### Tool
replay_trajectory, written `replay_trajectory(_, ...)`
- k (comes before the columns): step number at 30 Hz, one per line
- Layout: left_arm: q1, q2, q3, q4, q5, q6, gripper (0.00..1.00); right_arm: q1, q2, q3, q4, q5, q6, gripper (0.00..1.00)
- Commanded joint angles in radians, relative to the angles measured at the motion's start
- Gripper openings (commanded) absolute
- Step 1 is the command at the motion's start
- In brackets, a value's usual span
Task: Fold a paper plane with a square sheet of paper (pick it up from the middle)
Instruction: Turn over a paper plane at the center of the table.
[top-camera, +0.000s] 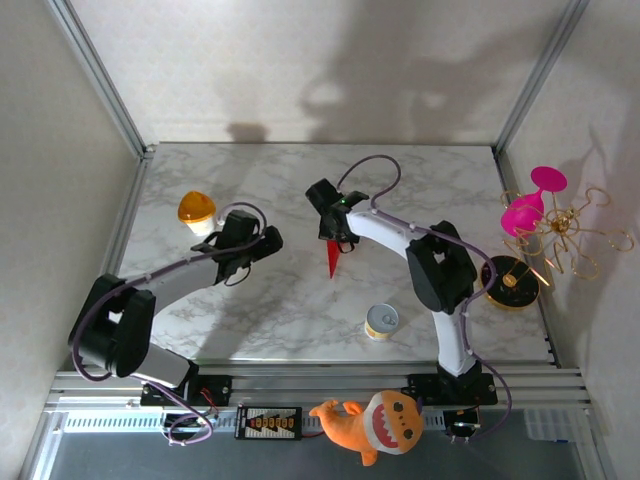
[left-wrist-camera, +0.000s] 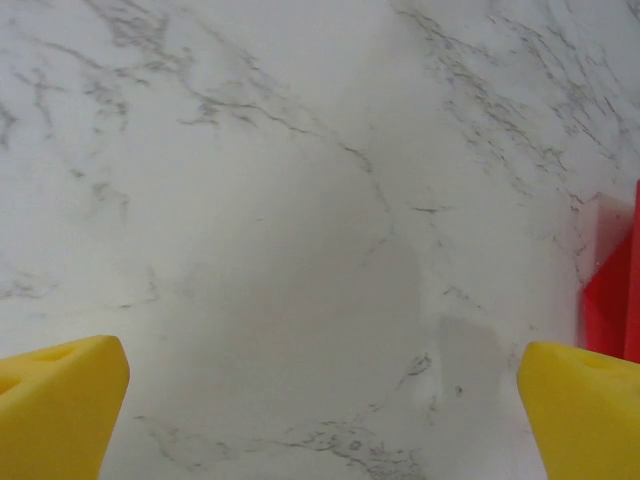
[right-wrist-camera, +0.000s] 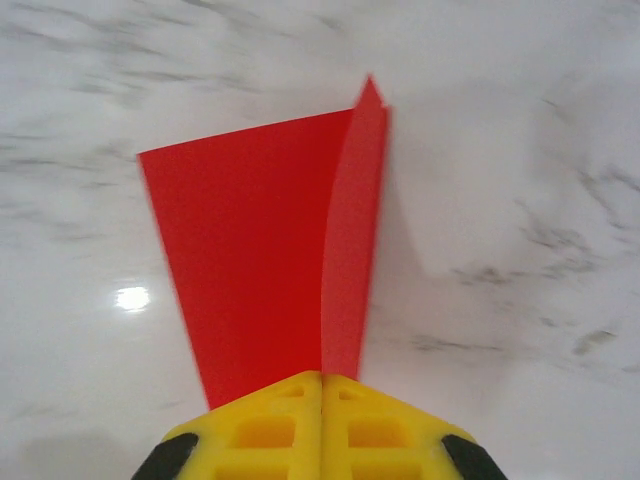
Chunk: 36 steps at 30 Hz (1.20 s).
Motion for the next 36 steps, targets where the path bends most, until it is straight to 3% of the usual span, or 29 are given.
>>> replay_trajectory(1,0.052,-0.07,-0.055,0.046,0.059,-0.054,0.99,0.01,-0.093,-0.066,0.235,-0.202,-0.112,0.03)
replay_trajectory(8,0.137,-0.168,-0.169,0.141,0.154,-0.133,0.98,0.009,-0.129,-0.208,0.574,-0.515,-0.096,0.04)
replay_trajectory(15,0.142,-0.184,-0.259,0.295,0.275,-0.238,0.84,0.007,-0.092,-0.318,0.746,-0.648,-0.042,0.04)
replay_trajectory(23,0.129,-0.074,-0.276,0.489,0.427,-0.308,0.6,-0.004,-0.081,-0.403,0.823,-0.68,-0.016,0.04)
replay_trajectory(36,0.088,0.041,-0.233,0.533,0.474,-0.301,0.33,-0.01,-0.069,-0.411,0.821,-0.689,-0.013,0.04)
